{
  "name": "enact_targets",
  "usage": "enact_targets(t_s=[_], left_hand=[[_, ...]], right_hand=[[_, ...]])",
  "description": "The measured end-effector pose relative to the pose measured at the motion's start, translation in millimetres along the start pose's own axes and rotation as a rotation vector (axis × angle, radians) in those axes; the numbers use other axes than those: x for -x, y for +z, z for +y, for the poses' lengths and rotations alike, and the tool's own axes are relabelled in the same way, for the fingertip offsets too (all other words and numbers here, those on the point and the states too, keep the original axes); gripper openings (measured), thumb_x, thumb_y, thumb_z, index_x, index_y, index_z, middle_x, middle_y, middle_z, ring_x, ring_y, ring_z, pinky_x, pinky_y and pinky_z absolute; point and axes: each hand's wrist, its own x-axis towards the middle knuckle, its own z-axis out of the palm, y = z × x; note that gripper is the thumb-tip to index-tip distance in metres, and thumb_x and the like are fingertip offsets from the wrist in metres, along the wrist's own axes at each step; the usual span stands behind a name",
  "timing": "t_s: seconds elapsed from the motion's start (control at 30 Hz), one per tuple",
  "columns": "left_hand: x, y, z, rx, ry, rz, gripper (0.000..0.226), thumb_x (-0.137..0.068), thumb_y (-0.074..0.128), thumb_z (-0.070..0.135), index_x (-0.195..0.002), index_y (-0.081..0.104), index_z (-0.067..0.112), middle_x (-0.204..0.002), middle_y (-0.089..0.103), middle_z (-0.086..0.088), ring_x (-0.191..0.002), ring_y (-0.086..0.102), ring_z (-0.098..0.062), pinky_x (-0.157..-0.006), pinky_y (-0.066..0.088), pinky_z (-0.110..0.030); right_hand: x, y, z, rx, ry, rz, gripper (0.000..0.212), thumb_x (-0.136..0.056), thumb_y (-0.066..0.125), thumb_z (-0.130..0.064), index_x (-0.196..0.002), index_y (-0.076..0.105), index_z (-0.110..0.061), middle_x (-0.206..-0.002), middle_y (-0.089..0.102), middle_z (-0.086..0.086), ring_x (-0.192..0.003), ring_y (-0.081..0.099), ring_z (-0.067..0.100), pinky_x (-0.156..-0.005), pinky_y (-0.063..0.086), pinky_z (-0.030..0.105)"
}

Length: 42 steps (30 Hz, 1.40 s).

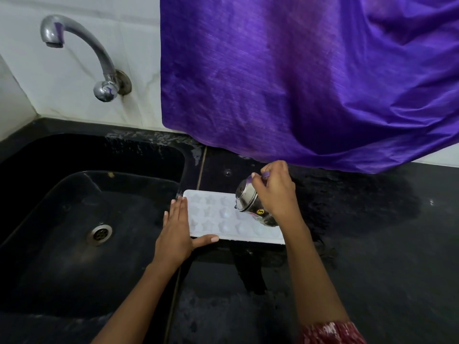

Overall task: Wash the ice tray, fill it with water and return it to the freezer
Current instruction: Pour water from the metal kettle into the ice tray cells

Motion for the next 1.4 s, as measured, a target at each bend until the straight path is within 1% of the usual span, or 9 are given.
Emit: enact_targets(t_s=[0.23, 0.37, 0.43, 0.53, 0.57, 0.8, 1.03, 1.2, 1.4], left_hand=[[-0.1, -0.5, -0.9, -0.039, -0.005, -0.008, 0.125, -0.061, 0.064, 0.067, -0.148, 0.000, 0.006, -0.158, -0.002, -0.005, -0.144, -0.009, -0.015, -0.115, -0.006, -0.031], [-0.2, -0.7, -0.4, -0.044, -0.009, -0.011, 0.126, -0.060, 0.063, 0.069, -0.148, -0.001, 0.007, -0.158, -0.002, -0.005, -0.144, -0.011, -0.014, -0.115, -0.007, -0.031], [0.4, -1.2, -0.3, -0.035, -0.013, -0.021, 0.133, -0.054, 0.061, 0.076, -0.148, -0.002, 0.007, -0.158, -0.003, -0.004, -0.144, -0.011, -0.014, -0.114, -0.008, -0.030], [0.2, -1.4, -0.9, -0.035, -0.008, -0.012, 0.142, -0.042, 0.044, 0.090, -0.148, -0.002, 0.008, -0.158, -0.003, -0.004, -0.144, -0.010, -0.013, -0.113, -0.009, -0.027], [0.2, -1.4, -1.0, -0.034, -0.008, -0.011, 0.144, -0.041, 0.046, 0.091, -0.148, -0.002, 0.008, -0.158, -0.002, -0.004, -0.144, -0.010, -0.013, -0.113, -0.009, -0.028], [0.5, -3.2, 0.3, -0.030, -0.006, -0.014, 0.140, -0.044, 0.047, 0.086, -0.148, -0.002, 0.007, -0.158, -0.003, -0.004, -0.144, -0.010, -0.013, -0.114, -0.008, -0.028], [-0.9, -2.1, -2.7, -0.037, -0.019, -0.018, 0.156, -0.027, 0.016, 0.103, -0.148, 0.000, 0.008, -0.158, -0.001, -0.004, -0.140, -0.012, -0.007, -0.111, -0.010, -0.027], [-1.0, -2.2, -1.3, -0.042, -0.019, -0.023, 0.156, -0.027, 0.016, 0.104, -0.148, 0.002, 0.007, -0.158, 0.001, -0.005, -0.144, -0.008, -0.013, -0.112, -0.009, -0.028], [-1.0, -2.0, -0.3, -0.041, -0.033, -0.020, 0.155, -0.027, 0.020, 0.103, -0.148, 0.001, 0.007, -0.158, 0.001, -0.005, -0.144, -0.008, -0.014, -0.112, -0.008, -0.028]], right_hand=[[-3.0, 2.3, -4.6, 0.037, -0.047, -0.006, 0.020, -0.091, 0.053, -0.027, -0.086, 0.038, -0.014, -0.098, 0.040, -0.002, -0.086, 0.053, 0.021, -0.096, 0.040, 0.047], [-3.5, 3.4, -6.3, 0.077, -0.076, -0.016, 0.020, -0.092, 0.052, -0.027, -0.088, 0.037, -0.014, -0.103, 0.045, 0.003, -0.090, 0.055, 0.023, -0.098, 0.037, 0.044], [-3.8, 3.4, -6.8, 0.088, -0.096, -0.009, 0.020, -0.092, 0.051, -0.026, -0.088, 0.037, -0.014, -0.107, 0.048, 0.006, -0.088, 0.054, 0.021, -0.099, 0.037, 0.044], [-4.0, 2.9, -7.7, 0.096, -0.109, -0.007, 0.018, -0.092, 0.051, -0.026, -0.090, 0.039, -0.013, -0.107, 0.047, 0.006, -0.084, 0.050, 0.016, -0.099, 0.036, 0.043], [-4.1, 2.6, -7.8, 0.096, -0.108, -0.009, 0.018, -0.092, 0.051, -0.026, -0.092, 0.041, -0.012, -0.107, 0.046, 0.006, -0.084, 0.049, 0.016, -0.099, 0.035, 0.043], [-4.5, 0.8, -8.9, 0.094, -0.099, -0.002, 0.022, -0.092, 0.051, -0.027, -0.099, 0.046, -0.006, -0.109, 0.047, 0.007, -0.091, 0.055, 0.021, -0.100, 0.035, 0.044], [-4.6, 3.9, -7.1, 0.098, -0.095, -0.007, 0.022, -0.092, 0.051, -0.027, -0.099, 0.047, -0.006, -0.108, 0.047, 0.006, -0.087, 0.051, 0.016, -0.099, 0.034, 0.041], [-5.6, 4.4, -5.5, 0.026, -0.007, -0.018, 0.019, -0.091, 0.053, -0.027, -0.090, 0.042, -0.012, -0.101, 0.040, 0.000, -0.080, 0.046, 0.014, -0.098, 0.039, 0.046], [-8.4, 3.4, -7.4, -0.075, 0.041, -0.012, 0.016, -0.090, 0.054, -0.022, -0.087, 0.045, -0.009, -0.100, 0.040, 0.001, -0.085, 0.042, 0.012, -0.098, 0.039, 0.051]])
